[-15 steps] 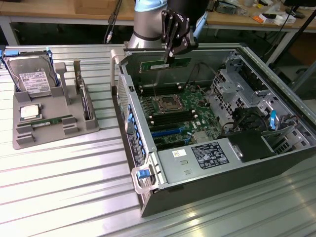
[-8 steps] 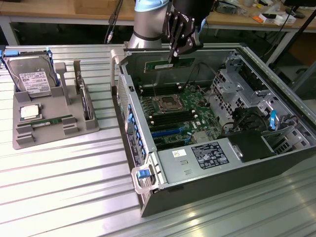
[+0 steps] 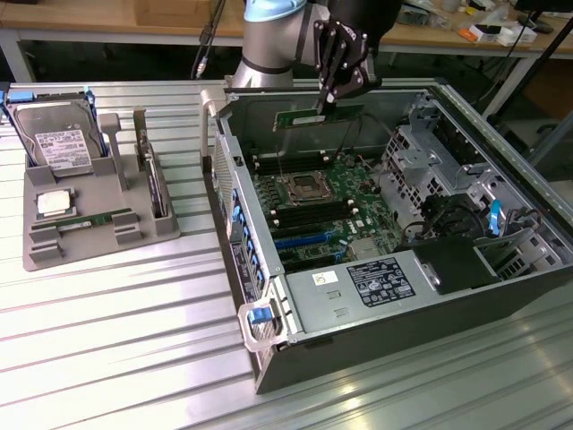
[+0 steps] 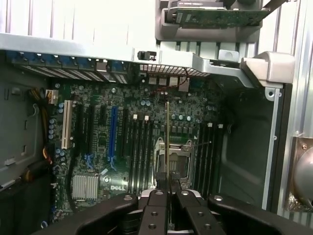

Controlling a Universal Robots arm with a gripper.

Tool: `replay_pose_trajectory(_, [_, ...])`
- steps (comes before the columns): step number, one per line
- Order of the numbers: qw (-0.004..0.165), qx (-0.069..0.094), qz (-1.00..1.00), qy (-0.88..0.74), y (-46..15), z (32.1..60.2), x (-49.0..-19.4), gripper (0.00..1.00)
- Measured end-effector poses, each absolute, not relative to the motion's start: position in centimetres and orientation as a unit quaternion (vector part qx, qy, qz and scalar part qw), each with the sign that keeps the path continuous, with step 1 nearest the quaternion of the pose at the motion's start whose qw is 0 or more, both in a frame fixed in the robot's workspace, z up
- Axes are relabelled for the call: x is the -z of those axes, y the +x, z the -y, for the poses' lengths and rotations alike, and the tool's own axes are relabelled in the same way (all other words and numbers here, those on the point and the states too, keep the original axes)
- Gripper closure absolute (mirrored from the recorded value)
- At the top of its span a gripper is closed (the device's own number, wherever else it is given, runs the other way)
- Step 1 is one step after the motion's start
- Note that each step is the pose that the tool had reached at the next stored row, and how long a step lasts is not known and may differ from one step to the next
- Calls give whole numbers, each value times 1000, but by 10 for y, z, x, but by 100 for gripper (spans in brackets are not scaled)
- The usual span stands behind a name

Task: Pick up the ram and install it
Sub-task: 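Pick up the ram and move it above insertion slot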

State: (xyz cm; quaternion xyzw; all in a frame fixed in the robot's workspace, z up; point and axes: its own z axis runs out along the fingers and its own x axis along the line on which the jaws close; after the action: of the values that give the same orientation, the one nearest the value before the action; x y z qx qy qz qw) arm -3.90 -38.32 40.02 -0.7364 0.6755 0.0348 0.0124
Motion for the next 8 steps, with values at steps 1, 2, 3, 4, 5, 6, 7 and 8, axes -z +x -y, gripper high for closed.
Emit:
replay_pose_trajectory(1, [12,-35,-676,-736,-38,383,-400,88])
replay_pose_trajectory(2, [12,-35,-676,-736,-37,383,-400,88])
replay_pose_trajectory(3, [12,-35,-676,-736,-36,383,-400,88])
replay_pose_trajectory(4, [12,-34,-676,-736,-33,383,-400,88])
replay_pose_trajectory(5, [12,-34,-676,-736,-31,383,-400,88])
replay_pose_trajectory(6, [12,-34,-676,-736,-30,383,-400,88])
replay_pose_trajectory(7, [12,-34,-676,-736,-28,383,-400,88])
replay_pose_trajectory(8, [12,-34,-676,-736,-26,383,-400,88])
